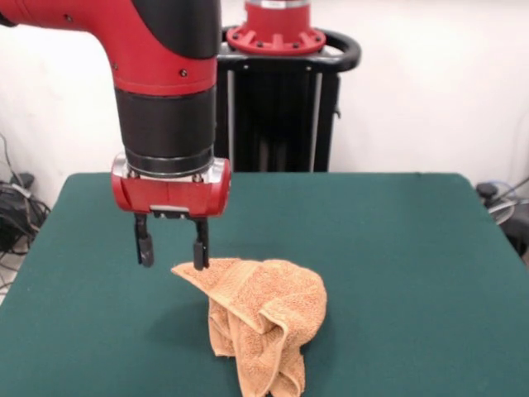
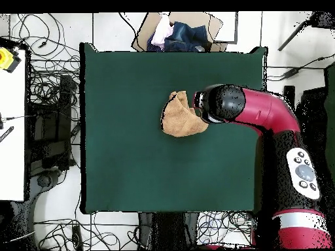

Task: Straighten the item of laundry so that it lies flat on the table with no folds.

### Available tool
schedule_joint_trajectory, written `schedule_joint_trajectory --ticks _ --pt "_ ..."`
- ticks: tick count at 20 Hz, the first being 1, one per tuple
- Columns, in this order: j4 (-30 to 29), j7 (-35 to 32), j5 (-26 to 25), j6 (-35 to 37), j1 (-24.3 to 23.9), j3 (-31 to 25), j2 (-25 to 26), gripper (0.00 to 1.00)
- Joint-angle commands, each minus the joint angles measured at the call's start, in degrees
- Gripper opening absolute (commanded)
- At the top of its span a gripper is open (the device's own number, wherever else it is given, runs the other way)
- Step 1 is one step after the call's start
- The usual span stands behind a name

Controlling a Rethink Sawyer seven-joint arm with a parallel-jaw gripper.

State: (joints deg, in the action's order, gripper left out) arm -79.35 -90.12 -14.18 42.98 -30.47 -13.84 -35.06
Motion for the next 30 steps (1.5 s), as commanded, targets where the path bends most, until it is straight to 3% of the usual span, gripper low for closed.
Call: schedule_joint_trajectory --ticks 1,7,13,30 --pt "2.1 3.9 -1.5 7.5 1.3 -2.7 -0.2 1.00" --pt "1.4 3.7 -1.5 6.4 0.7 -3.3 0.2 1.00" --pt "-7.5 0.5 -1.8 -3.5 -1.2 -3.0 -0.5 1.00" --pt "-16.1 -3.2 -0.4 -2.6 -1.0 -0.7 -5.3 1.00"
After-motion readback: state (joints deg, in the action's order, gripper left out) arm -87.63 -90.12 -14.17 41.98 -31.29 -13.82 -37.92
